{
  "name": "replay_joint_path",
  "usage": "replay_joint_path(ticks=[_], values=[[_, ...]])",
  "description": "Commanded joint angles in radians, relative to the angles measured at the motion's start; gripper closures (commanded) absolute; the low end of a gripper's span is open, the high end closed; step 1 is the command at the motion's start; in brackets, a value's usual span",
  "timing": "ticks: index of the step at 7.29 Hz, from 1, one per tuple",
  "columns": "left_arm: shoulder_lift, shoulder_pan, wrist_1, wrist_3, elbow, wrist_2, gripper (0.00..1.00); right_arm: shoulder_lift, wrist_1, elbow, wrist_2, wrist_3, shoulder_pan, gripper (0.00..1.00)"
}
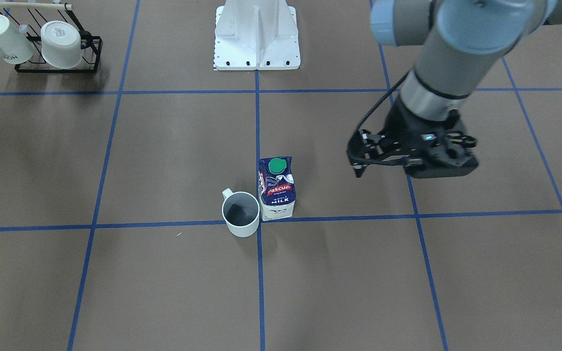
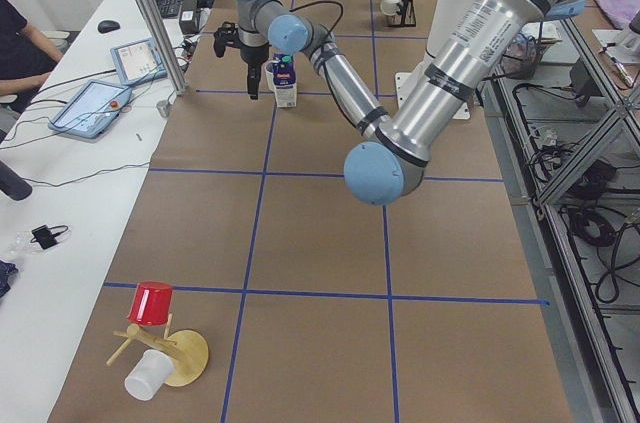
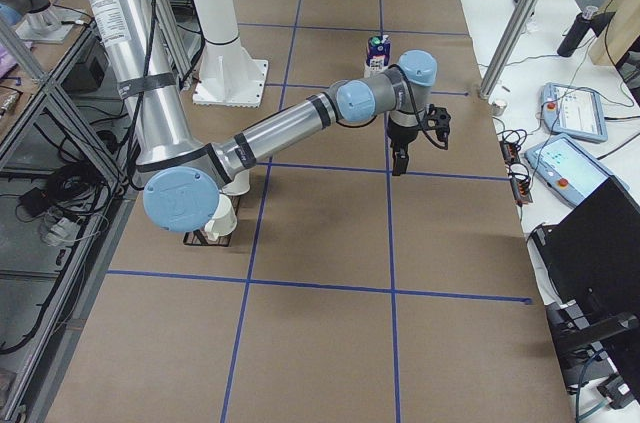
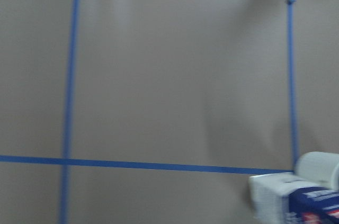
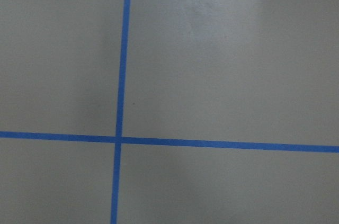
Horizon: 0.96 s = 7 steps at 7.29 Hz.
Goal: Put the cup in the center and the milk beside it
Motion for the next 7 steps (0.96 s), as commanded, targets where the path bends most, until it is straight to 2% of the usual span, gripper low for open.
replay_joint_path(ticks=[1, 3, 5, 7], values=[[0.256, -0.153, -0.015, 0.117, -0.116, -0.06, 0.02, -0.053, 0.012, 0.018, -0.001, -0.007, 0.066, 0.0], [0.484, -0.28, -0.158, 0.373, -0.086, -0.062, 0.02, -0.122, 0.018, 0.008, -0.014, -0.01, 0.081, 0.0], [0.53, -0.29, -0.238, 0.413, 0.067, -0.051, 0.02, -0.15, 0.019, -0.098, -0.004, -0.101, 0.157, 0.0], [0.586, -0.322, -0.265, 0.431, 0.118, -0.057, 0.02, -0.156, 0.019, -0.184, 0.001, -0.265, 0.231, 0.0]])
